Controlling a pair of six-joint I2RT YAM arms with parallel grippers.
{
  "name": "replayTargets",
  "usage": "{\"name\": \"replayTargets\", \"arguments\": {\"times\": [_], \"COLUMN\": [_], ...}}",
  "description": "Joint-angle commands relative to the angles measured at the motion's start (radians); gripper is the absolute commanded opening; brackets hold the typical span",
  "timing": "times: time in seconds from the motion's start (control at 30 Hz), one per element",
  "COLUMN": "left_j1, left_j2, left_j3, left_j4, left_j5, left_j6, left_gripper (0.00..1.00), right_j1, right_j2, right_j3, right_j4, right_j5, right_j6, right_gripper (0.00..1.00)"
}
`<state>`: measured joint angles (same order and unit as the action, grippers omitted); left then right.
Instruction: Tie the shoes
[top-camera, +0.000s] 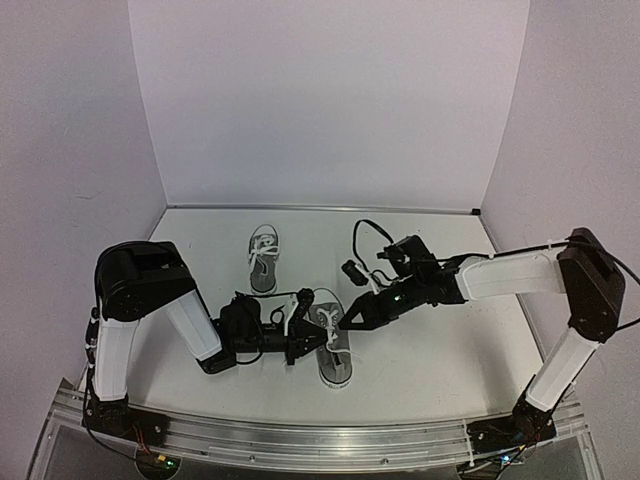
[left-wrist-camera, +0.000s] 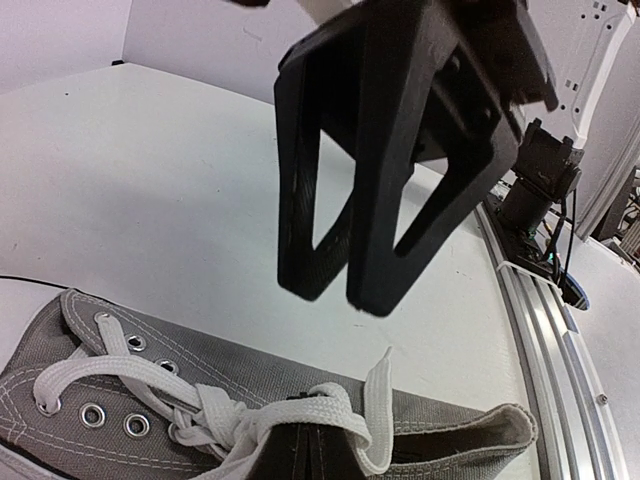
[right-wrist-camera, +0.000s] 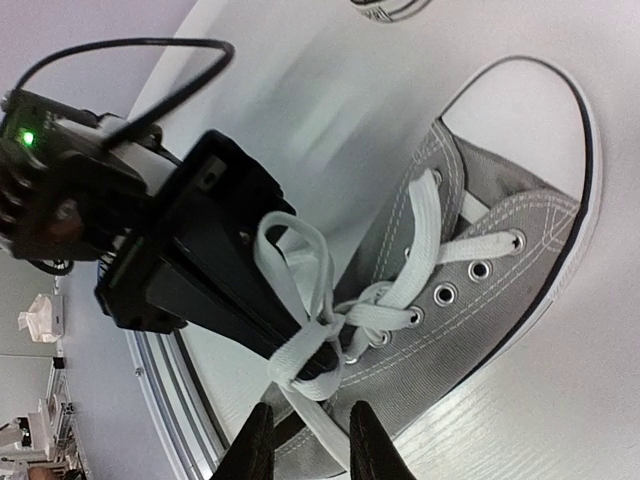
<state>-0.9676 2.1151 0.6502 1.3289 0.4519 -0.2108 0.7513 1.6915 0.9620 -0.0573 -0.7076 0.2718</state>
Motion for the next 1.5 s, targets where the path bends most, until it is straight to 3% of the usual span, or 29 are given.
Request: {"name": "replayTargets", "arguments": {"times": [0.0, 1.07, 1.47], "left_j1": [0.001, 0.001, 0.001], "left_j2": [0.013, 0.009, 0.006], "left_j3": [0.012, 0.008, 0.008], "left_j4": [0.184, 0.187, 0.187], "left_j5": [0.019, 0.022, 0.017], "left_j6": [-0.004, 0.011, 0.018], "left_gripper": [0.0, 0.0, 0.0], "right_j1": [0.001, -0.012, -0.022], "right_j2": [0.033, 0.137, 0.131], "right_j3": [-0.006, -0.033, -0.042], "right_j4": [0.048, 0.211, 0.214], "right_j5": [-0.022, -0.163, -0.162], "right_j6": [0.001, 0.073, 0.077], "right_gripper": [0.24, 0.27, 0.04]}}
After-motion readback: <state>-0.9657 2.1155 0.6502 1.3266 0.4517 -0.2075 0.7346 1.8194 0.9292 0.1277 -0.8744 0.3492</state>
